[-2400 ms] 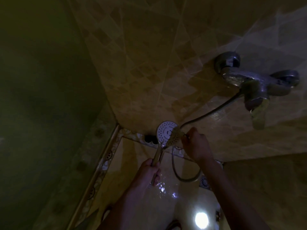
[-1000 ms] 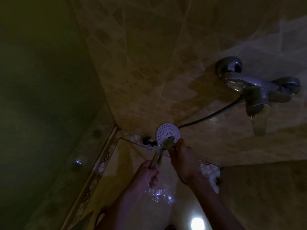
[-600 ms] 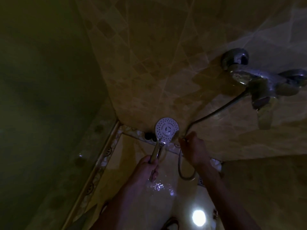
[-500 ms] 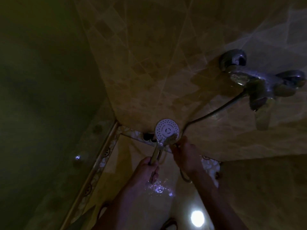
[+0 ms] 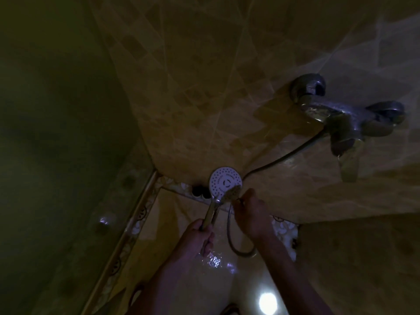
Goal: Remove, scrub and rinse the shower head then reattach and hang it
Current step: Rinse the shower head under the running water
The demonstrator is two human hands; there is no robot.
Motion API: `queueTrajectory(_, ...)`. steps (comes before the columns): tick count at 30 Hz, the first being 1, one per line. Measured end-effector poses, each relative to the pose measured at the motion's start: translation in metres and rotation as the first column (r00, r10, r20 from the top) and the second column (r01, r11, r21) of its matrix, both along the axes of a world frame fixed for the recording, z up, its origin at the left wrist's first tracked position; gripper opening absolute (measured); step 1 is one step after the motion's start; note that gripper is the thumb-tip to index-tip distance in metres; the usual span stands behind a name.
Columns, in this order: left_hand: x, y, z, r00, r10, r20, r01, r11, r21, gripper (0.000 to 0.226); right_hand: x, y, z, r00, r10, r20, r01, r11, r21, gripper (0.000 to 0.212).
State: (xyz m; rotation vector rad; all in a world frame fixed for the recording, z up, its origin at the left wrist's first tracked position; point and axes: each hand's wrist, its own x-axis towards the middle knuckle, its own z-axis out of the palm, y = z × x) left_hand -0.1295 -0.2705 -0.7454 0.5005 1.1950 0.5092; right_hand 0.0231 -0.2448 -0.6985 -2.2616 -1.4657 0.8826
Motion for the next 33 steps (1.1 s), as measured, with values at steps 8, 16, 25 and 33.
queueTrajectory(8, -0.002, 0.002, 0.001, 1.0, -0.008, 0.0, 0.008, 1.0, 0.002, 0.02, -0.012, 0.031, 0.004, 0.999, 0.014, -0.042, -0.012, 0.998, 0.056, 0.028)
queueTrajectory(16, -0.004, 0.001, 0.002, 0.998, 0.046, 0.033, -0.046, 0.999, -0.014, 0.024, 0.007, 0.013, 0.006, 0.999, -0.04, 0.015, 0.041, 0.999, -0.035, 0.025)
queueTrajectory(25, -0.004, 0.002, 0.003, 0.999, 0.035, 0.012, -0.035, 0.999, -0.002, 0.022, -0.008, 0.031, 0.01, 0.999, 0.054, 0.0, -0.054, 0.998, 0.021, 0.018)
queueTrajectory(33, -0.013, 0.004, 0.002, 0.998, 0.06, 0.034, -0.06, 0.998, -0.012, 0.024, 0.004, 0.012, 0.011, 0.998, 0.05, 0.027, -0.048, 0.998, -0.043, 0.019)
